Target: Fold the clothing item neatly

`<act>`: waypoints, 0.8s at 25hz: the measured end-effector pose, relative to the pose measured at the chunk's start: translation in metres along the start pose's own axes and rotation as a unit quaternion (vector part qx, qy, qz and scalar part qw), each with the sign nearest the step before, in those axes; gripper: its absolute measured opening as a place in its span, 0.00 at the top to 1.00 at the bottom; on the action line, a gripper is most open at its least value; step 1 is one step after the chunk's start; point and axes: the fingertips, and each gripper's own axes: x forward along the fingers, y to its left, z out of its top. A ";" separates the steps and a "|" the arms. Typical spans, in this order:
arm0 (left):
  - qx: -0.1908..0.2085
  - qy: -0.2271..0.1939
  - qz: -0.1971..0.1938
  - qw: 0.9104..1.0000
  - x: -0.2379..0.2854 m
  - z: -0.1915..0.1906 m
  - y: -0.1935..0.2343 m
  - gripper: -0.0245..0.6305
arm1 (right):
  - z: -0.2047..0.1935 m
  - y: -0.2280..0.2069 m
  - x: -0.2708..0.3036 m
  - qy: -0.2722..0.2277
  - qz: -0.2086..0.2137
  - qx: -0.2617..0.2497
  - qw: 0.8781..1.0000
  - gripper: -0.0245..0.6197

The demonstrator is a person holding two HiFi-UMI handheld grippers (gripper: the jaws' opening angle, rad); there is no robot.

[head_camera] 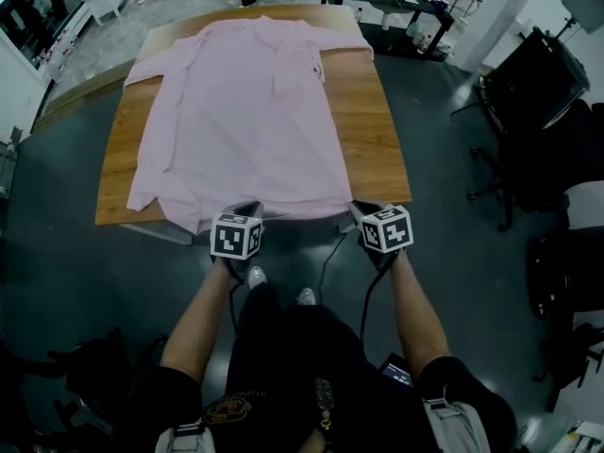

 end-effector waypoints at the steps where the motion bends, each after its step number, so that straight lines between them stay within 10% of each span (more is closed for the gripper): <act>1: 0.001 0.004 0.010 1.000 0.001 -0.003 0.005 0.95 | -0.002 -0.001 0.001 0.003 -0.001 -0.001 1.000 0.93; 10: 0.012 0.009 0.107 0.994 0.026 -0.005 0.066 0.95 | -0.010 -0.001 0.010 0.028 -0.011 -0.025 0.999 0.93; 14: 0.009 0.020 0.118 0.993 0.040 -0.002 0.082 0.76 | -0.009 0.000 0.014 0.030 -0.016 -0.030 0.999 0.93; 20: 0.017 0.034 0.109 0.993 0.048 -0.002 0.077 0.83 | -0.012 0.009 0.001 0.029 -0.001 -0.040 0.999 0.91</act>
